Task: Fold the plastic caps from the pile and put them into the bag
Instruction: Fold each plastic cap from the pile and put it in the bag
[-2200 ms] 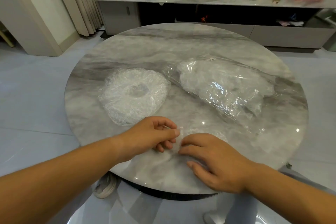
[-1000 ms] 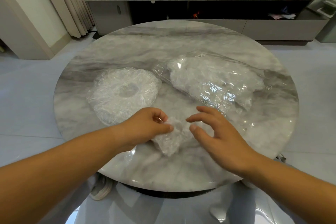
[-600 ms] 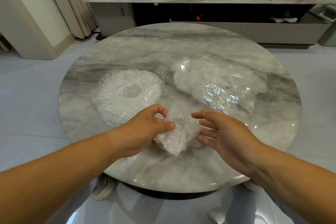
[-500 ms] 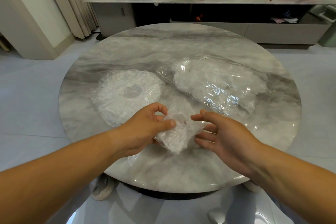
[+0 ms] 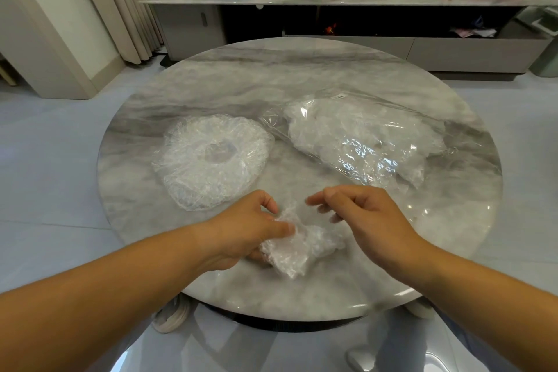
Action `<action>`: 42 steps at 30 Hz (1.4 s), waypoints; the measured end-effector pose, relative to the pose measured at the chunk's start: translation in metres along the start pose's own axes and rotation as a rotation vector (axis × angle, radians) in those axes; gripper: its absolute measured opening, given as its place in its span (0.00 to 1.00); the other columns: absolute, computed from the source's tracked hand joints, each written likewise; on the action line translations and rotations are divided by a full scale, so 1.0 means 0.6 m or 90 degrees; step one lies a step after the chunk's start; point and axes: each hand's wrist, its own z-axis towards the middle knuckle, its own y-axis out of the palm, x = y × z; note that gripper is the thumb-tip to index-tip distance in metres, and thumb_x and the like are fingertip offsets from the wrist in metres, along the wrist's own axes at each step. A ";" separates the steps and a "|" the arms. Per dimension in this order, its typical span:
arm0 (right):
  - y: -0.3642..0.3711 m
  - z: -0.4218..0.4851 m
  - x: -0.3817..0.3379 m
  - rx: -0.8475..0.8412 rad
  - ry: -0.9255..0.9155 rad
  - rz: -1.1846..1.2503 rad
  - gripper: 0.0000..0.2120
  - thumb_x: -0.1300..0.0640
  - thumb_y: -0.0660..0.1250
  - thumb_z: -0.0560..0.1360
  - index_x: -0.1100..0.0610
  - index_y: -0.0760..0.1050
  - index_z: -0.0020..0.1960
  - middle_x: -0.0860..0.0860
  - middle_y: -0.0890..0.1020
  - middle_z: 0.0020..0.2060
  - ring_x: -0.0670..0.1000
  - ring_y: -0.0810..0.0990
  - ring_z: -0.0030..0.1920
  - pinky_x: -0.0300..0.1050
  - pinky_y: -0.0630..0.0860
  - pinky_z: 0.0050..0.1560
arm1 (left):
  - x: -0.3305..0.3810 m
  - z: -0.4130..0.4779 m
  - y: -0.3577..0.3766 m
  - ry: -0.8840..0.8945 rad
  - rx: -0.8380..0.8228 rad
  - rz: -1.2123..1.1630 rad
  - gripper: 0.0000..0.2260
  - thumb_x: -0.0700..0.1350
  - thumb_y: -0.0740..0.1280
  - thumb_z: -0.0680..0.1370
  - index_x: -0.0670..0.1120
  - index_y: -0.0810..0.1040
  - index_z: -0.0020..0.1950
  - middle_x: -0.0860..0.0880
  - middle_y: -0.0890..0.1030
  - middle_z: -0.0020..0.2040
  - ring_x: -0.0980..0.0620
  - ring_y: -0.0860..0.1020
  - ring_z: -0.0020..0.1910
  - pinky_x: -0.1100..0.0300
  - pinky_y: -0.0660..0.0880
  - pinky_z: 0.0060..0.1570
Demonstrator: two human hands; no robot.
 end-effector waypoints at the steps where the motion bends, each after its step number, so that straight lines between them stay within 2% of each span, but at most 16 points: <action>1: 0.002 -0.003 0.001 -0.017 -0.008 0.002 0.13 0.56 0.63 0.82 0.56 0.87 0.48 0.45 0.87 0.47 0.46 0.84 0.48 0.38 0.77 0.49 | 0.002 0.001 0.000 -0.019 -0.005 -0.020 0.15 0.37 0.75 0.75 0.45 0.71 0.54 0.39 0.83 0.51 0.46 0.83 0.43 0.52 0.80 0.39; 4: 0.003 -0.009 0.005 -0.050 -0.025 -0.007 0.12 0.57 0.64 0.82 0.55 0.86 0.50 0.45 0.87 0.47 0.46 0.83 0.50 0.36 0.76 0.50 | 0.009 -0.001 0.000 -0.080 -0.032 -0.113 0.13 0.34 0.72 0.76 0.44 0.72 0.56 0.41 0.82 0.50 0.46 0.84 0.45 0.48 0.83 0.44; 6: 0.005 -0.012 0.011 -0.066 -0.050 -0.009 0.12 0.51 0.64 0.82 0.53 0.86 0.51 0.46 0.87 0.48 0.46 0.83 0.51 0.38 0.76 0.52 | 0.014 -0.002 -0.006 -0.113 -0.078 -0.186 0.08 0.34 0.67 0.79 0.41 0.75 0.57 0.40 0.83 0.53 0.44 0.85 0.50 0.44 0.82 0.51; 8: 0.008 -0.016 0.016 -0.076 -0.073 -0.001 0.16 0.44 0.63 0.77 0.52 0.85 0.51 0.47 0.87 0.49 0.48 0.83 0.52 0.43 0.78 0.54 | 0.020 -0.006 -0.012 -0.131 -0.137 -0.256 0.10 0.38 0.64 0.80 0.37 0.75 0.61 0.37 0.83 0.58 0.40 0.83 0.56 0.41 0.79 0.58; 12: 0.014 -0.030 0.021 -0.162 -0.107 -0.112 0.18 0.42 0.58 0.79 0.48 0.82 0.56 0.43 0.85 0.53 0.47 0.82 0.57 0.49 0.76 0.61 | 0.020 -0.006 -0.013 -0.109 -0.141 -0.289 0.18 0.51 0.67 0.80 0.39 0.74 0.61 0.36 0.83 0.51 0.40 0.84 0.49 0.44 0.81 0.53; 14: 0.013 -0.037 0.021 -0.232 -0.118 -0.216 0.18 0.41 0.57 0.80 0.46 0.80 0.61 0.40 0.83 0.56 0.43 0.80 0.60 0.45 0.74 0.62 | 0.017 -0.002 -0.005 -0.075 -0.128 -0.242 0.16 0.49 0.69 0.80 0.38 0.76 0.60 0.37 0.84 0.51 0.42 0.84 0.48 0.47 0.81 0.52; 16: 0.010 -0.043 0.018 -0.254 -0.149 -0.260 0.21 0.39 0.56 0.79 0.45 0.78 0.64 0.38 0.81 0.59 0.42 0.78 0.62 0.43 0.73 0.63 | 0.014 0.003 0.000 -0.040 -0.069 -0.200 0.11 0.41 0.70 0.79 0.39 0.77 0.59 0.39 0.84 0.49 0.45 0.83 0.45 0.50 0.81 0.46; 19: -0.001 -0.042 0.008 -0.093 -0.217 -0.207 0.15 0.42 0.61 0.77 0.43 0.81 0.58 0.38 0.81 0.59 0.42 0.78 0.64 0.39 0.71 0.65 | 0.020 0.005 0.002 0.003 -0.011 -0.174 0.13 0.32 0.69 0.77 0.41 0.77 0.61 0.37 0.82 0.55 0.46 0.84 0.44 0.53 0.81 0.42; 21: -0.013 -0.032 -0.006 0.014 -0.158 -0.127 0.09 0.44 0.66 0.76 0.44 0.83 0.51 0.37 0.81 0.57 0.39 0.77 0.63 0.37 0.70 0.64 | 0.035 0.003 0.005 0.045 -0.014 -0.187 0.15 0.30 0.69 0.76 0.42 0.77 0.61 0.37 0.82 0.56 0.46 0.84 0.45 0.55 0.81 0.40; 23: -0.028 -0.019 -0.023 -0.002 -0.013 0.040 0.07 0.49 0.70 0.78 0.49 0.86 0.47 0.40 0.84 0.53 0.39 0.80 0.59 0.44 0.74 0.63 | 0.055 0.000 0.012 0.094 -0.023 -0.189 0.17 0.29 0.70 0.76 0.43 0.77 0.61 0.36 0.83 0.55 0.46 0.83 0.45 0.57 0.80 0.38; 26: -0.052 -0.016 -0.037 -0.061 0.127 0.182 0.16 0.43 0.67 0.73 0.53 0.87 0.45 0.49 0.87 0.51 0.51 0.83 0.54 0.56 0.78 0.64 | 0.080 -0.003 0.031 0.167 -0.035 -0.167 0.19 0.29 0.70 0.75 0.45 0.77 0.63 0.39 0.84 0.54 0.47 0.84 0.46 0.57 0.81 0.42; 29: -0.071 -0.018 -0.045 -0.012 0.125 0.191 0.18 0.43 0.67 0.70 0.57 0.87 0.43 0.54 0.87 0.48 0.53 0.85 0.47 0.59 0.79 0.61 | 0.095 -0.001 0.059 0.227 -0.033 -0.107 0.20 0.31 0.71 0.75 0.48 0.77 0.62 0.46 0.84 0.53 0.49 0.84 0.48 0.58 0.80 0.42; 31: -0.086 -0.021 -0.045 0.027 0.107 0.172 0.18 0.45 0.66 0.74 0.58 0.87 0.41 0.55 0.87 0.46 0.52 0.85 0.44 0.59 0.80 0.59 | 0.102 0.002 0.079 0.257 -0.028 -0.071 0.20 0.32 0.72 0.75 0.50 0.77 0.63 0.46 0.83 0.56 0.46 0.83 0.53 0.56 0.81 0.47; 35: -0.133 -0.018 -0.038 0.130 0.058 0.068 0.21 0.51 0.62 0.82 0.59 0.86 0.38 0.56 0.88 0.42 0.57 0.86 0.46 0.52 0.82 0.54 | 0.115 0.006 0.124 0.280 -0.029 -0.019 0.21 0.40 0.75 0.76 0.53 0.74 0.65 0.48 0.80 0.60 0.50 0.82 0.55 0.60 0.79 0.48; 39: -0.210 0.001 -0.029 0.286 0.032 0.109 0.30 0.46 0.56 0.85 0.59 0.85 0.34 0.57 0.86 0.39 0.55 0.84 0.40 0.53 0.82 0.49 | 0.121 0.011 0.164 0.336 0.037 0.140 0.15 0.55 0.69 0.79 0.55 0.75 0.64 0.56 0.76 0.63 0.59 0.76 0.62 0.60 0.73 0.62; 42: -0.260 0.011 -0.015 0.394 0.050 0.126 0.32 0.44 0.54 0.85 0.59 0.83 0.33 0.58 0.86 0.39 0.55 0.83 0.36 0.53 0.83 0.47 | 0.115 0.013 0.189 0.442 0.041 0.418 0.16 0.57 0.62 0.82 0.56 0.76 0.68 0.56 0.62 0.78 0.58 0.59 0.77 0.60 0.59 0.75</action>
